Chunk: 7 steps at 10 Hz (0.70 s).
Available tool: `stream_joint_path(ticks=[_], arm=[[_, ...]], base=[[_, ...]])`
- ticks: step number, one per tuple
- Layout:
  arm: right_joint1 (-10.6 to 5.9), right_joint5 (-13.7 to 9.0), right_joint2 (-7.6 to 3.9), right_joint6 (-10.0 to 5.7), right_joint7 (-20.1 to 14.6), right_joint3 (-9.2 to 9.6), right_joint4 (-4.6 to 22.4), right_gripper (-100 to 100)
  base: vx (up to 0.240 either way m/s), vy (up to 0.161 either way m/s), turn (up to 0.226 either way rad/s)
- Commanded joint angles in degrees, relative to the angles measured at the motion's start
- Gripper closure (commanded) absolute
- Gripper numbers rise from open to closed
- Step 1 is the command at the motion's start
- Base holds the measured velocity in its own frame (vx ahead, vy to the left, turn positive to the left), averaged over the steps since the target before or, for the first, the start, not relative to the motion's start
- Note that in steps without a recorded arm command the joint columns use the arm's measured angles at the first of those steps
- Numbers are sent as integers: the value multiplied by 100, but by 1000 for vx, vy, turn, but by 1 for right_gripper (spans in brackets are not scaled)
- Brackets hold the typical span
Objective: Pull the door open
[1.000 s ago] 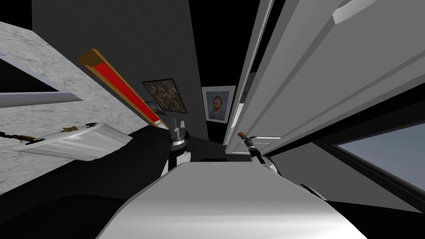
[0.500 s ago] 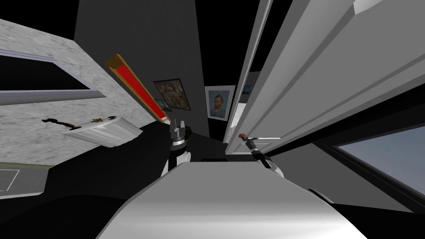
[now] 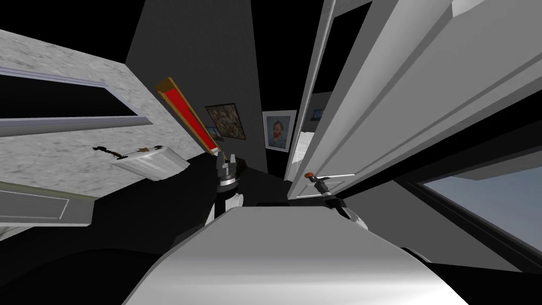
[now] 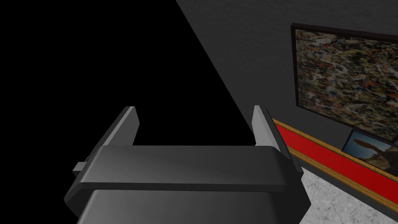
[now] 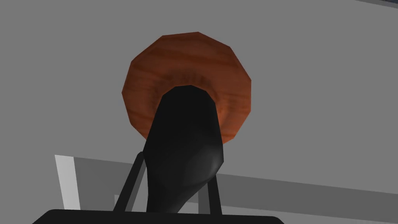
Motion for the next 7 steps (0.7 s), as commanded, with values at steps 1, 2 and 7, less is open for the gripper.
stream_joint_path(ticks=[1,2,7], arm=[[65,-2,-60,-155,-46,25,50,100],[102,-3,-94,-243,-72,40,79,100],[333,-10,-306,-793,-234,129,257,100]], base=[[-155,-68,182],[-212,-93,248],[-233,-92,194]])
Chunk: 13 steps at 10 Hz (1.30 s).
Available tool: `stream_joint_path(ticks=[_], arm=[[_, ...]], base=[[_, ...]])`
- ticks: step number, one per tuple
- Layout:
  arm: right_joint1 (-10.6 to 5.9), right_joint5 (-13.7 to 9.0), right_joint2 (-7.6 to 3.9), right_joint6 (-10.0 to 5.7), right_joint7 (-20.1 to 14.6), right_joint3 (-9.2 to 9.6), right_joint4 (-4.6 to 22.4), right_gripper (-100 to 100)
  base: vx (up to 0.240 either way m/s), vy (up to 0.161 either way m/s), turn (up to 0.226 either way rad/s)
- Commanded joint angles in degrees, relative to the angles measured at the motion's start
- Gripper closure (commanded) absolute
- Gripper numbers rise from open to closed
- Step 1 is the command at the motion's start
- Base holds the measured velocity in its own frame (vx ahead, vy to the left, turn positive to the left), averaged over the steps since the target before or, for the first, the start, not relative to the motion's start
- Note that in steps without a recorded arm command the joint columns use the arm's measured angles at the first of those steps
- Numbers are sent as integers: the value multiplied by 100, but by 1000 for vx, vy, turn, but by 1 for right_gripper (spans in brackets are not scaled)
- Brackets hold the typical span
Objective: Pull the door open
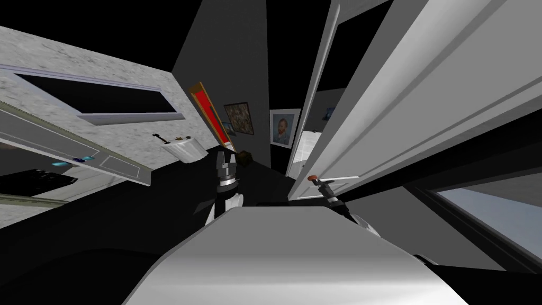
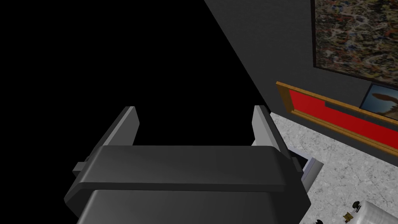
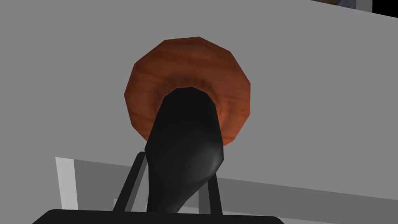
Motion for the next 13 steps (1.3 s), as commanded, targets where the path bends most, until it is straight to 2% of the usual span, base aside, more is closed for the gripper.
stream_joint_path(ticks=[1,2,3,13], arm=[[121,-1,-74,-116,-49,28,-40,100],[161,-2,-110,-211,-77,44,-9,100],[150,1,-74,-116,-55,41,-44,100],[309,0,-223,-786,-178,102,351,100]], base=[[-256,-89,165],[-201,-95,127],[-91,-43,21],[-203,-88,182]])
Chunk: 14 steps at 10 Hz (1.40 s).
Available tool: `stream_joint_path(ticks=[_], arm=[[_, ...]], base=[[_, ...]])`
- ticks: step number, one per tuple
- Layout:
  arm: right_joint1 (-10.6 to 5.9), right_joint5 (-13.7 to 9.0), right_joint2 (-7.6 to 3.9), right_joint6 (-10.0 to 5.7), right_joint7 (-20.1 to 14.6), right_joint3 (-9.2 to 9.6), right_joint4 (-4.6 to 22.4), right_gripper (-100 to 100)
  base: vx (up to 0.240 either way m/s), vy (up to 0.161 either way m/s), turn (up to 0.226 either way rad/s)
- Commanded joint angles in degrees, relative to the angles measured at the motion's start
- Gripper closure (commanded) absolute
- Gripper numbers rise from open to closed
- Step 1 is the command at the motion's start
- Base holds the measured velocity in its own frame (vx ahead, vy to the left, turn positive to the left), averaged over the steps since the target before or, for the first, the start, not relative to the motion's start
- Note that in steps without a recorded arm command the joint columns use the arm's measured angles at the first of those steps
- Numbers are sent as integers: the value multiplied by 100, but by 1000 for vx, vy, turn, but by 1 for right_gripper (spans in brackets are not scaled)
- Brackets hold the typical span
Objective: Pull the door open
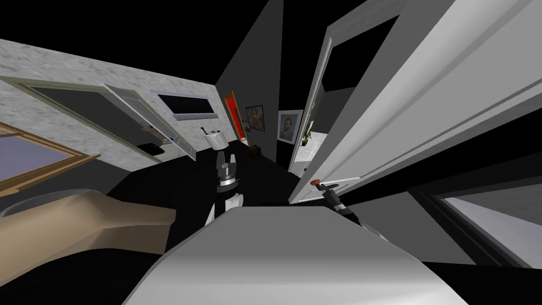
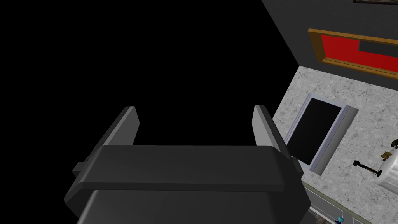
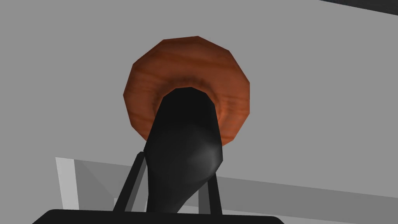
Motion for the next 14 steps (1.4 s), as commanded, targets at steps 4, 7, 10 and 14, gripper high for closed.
stream_joint_path(ticks=[4,7,10,14], arm=[[-142,-36,-28,-1,25,289,-22,100],[-240,-68,-47,68,58,485,-112,100],[-353,-106,-68,148,97,713,-217,100],[-478,-147,-92,236,139,962,-332,100]], base=[[-150,-35,3],[-116,-45,-55],[-86,-26,-56],[-86,-43,-52]])
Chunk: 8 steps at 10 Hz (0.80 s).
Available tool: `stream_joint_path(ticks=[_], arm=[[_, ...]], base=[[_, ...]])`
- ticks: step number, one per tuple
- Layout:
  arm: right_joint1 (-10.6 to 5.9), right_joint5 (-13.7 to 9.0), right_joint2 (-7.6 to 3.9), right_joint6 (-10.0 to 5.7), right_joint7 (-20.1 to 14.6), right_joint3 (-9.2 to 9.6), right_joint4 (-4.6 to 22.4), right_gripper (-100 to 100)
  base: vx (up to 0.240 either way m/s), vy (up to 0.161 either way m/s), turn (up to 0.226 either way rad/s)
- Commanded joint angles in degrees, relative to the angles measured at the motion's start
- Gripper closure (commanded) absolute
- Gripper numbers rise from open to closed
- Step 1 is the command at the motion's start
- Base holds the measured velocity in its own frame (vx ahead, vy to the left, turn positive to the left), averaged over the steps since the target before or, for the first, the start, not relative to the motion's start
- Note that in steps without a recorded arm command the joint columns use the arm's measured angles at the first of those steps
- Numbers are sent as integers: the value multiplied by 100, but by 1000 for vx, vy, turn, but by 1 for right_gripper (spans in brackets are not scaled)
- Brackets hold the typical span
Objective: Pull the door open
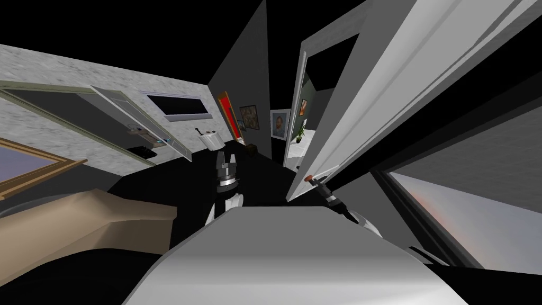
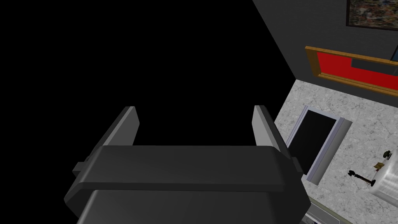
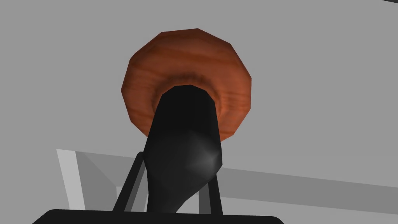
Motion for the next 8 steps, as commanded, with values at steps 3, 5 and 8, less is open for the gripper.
stream_joint_path(ticks=[3,5,8], arm=[[-95,66,102,-76,-7,242,102,100],[-138,52,94,-46,7,329,62,100],[-224,23,77,15,37,502,-17,100]], base=[[-33,-29,-22],[-29,-12,-32],[-50,-39,-33]])
